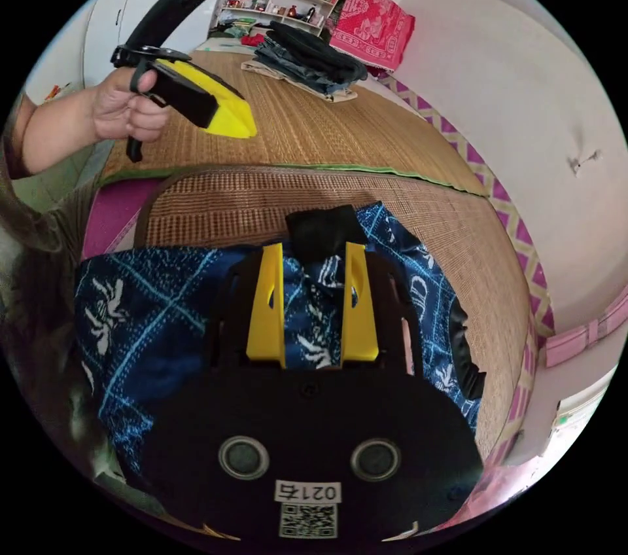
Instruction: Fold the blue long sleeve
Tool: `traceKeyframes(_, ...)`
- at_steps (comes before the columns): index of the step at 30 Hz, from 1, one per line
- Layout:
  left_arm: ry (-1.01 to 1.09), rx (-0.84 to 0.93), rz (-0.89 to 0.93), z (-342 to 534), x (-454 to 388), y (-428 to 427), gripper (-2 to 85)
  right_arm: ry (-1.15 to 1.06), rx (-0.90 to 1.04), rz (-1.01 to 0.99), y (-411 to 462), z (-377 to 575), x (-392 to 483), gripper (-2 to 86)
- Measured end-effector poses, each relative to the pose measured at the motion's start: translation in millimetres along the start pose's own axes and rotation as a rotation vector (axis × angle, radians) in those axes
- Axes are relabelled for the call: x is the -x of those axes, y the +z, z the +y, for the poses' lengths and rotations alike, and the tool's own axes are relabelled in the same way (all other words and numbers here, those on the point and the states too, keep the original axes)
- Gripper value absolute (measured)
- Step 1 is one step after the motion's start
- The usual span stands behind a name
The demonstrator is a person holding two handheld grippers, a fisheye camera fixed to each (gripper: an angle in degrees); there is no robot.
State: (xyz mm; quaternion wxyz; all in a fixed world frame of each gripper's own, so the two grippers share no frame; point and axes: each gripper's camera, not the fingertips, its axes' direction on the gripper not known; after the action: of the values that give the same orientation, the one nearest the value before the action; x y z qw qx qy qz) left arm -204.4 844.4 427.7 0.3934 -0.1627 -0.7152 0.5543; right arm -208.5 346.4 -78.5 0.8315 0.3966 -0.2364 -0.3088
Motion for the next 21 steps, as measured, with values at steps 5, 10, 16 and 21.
traceKeyframes(5, -0.025, 0.031, -0.006, 4, 12, -25, -1.0, 0.213, -0.018, -0.156, 5, 14, -50, 4.3)
traceKeyframes(10, -0.016, 0.041, 0.001, -26, 6, -11, -1.0, 0.531, -0.251, -0.295, -68, 109, -137, 2.2)
traceKeyframes(16, 0.059, 0.063, 0.069, -93, -26, 54, -1.0, 0.956, -0.631, -0.282, -236, 366, -272, 1.2)
traceKeyframes(21, 0.090, 0.078, 0.101, -143, -59, 110, -1.0, 1.186, -0.490, 0.149, -373, 596, -333, 1.0)
